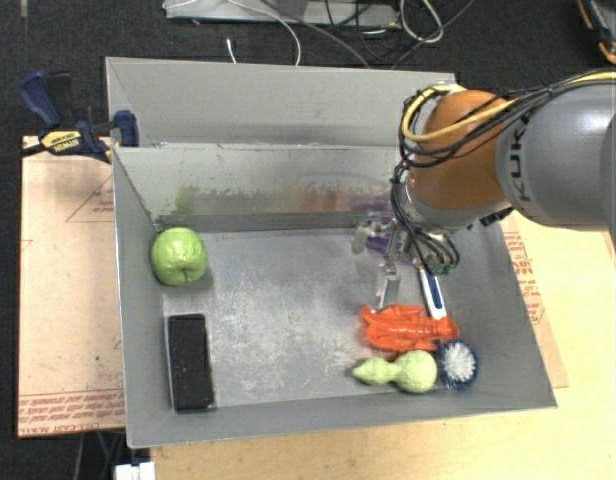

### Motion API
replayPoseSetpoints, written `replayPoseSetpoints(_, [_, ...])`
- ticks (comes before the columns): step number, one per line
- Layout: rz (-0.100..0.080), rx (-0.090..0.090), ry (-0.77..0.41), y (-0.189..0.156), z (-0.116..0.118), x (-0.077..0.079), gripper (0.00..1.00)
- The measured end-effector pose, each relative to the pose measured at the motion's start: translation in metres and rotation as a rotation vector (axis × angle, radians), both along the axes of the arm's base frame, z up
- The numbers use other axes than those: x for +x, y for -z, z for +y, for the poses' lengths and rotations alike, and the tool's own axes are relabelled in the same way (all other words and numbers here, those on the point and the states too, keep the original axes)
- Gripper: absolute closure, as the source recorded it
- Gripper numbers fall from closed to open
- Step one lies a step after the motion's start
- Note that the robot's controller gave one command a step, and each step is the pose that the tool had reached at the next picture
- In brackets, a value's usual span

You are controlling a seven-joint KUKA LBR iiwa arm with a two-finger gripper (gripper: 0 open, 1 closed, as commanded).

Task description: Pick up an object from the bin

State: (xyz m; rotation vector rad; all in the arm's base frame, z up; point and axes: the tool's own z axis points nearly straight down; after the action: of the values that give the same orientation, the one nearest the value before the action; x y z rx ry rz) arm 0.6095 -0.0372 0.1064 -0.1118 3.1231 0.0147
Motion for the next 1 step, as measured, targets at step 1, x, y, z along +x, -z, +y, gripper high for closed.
replayPoseSetpoints(1, [0.001, 0.001, 0.005, 0.0256, -0.0663, -0.0174, 0.00])
